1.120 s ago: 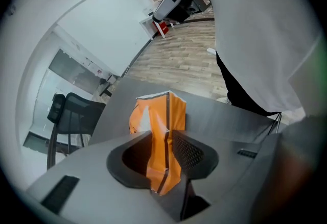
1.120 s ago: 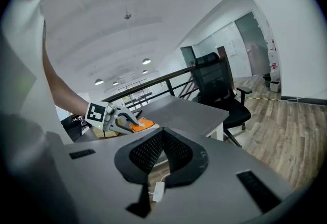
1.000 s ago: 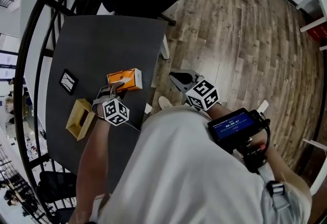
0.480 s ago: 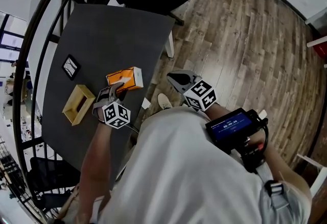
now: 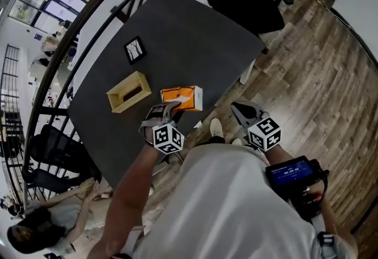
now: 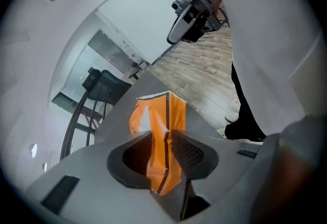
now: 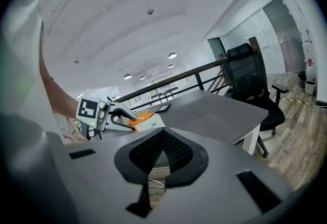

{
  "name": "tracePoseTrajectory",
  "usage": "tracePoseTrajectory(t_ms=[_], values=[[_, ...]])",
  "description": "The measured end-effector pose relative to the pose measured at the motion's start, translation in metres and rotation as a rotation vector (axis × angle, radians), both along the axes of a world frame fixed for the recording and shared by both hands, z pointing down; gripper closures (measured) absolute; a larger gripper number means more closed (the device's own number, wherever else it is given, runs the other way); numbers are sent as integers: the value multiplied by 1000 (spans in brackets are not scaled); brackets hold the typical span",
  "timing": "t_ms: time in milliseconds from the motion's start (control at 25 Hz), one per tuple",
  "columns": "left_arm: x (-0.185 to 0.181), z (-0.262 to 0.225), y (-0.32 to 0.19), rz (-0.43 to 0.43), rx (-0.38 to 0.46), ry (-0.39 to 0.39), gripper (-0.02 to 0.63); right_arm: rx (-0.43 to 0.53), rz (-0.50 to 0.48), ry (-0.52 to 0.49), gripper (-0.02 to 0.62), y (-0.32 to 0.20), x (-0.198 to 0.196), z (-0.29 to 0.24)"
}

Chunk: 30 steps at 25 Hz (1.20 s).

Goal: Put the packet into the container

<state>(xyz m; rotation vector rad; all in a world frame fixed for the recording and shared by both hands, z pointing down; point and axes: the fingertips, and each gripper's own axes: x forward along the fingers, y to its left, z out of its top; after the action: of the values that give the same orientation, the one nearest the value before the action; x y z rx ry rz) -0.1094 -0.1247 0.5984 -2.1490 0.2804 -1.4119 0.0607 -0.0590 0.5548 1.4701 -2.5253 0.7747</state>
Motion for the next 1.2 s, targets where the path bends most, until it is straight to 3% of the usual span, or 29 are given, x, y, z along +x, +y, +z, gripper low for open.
tracePoseTrajectory(t_ms=[320, 640, 1200], values=[[-53, -21, 1, -161, 40, 4, 476, 2, -111, -21, 588, -3, -38, -3], [-124, -38, -40, -302, 102, -1, 476, 6, -204, -17, 588, -37, -80, 1], [-216, -53, -116, -440, 164, -52, 476, -10, -251, 4, 588, -82, -104, 7]])
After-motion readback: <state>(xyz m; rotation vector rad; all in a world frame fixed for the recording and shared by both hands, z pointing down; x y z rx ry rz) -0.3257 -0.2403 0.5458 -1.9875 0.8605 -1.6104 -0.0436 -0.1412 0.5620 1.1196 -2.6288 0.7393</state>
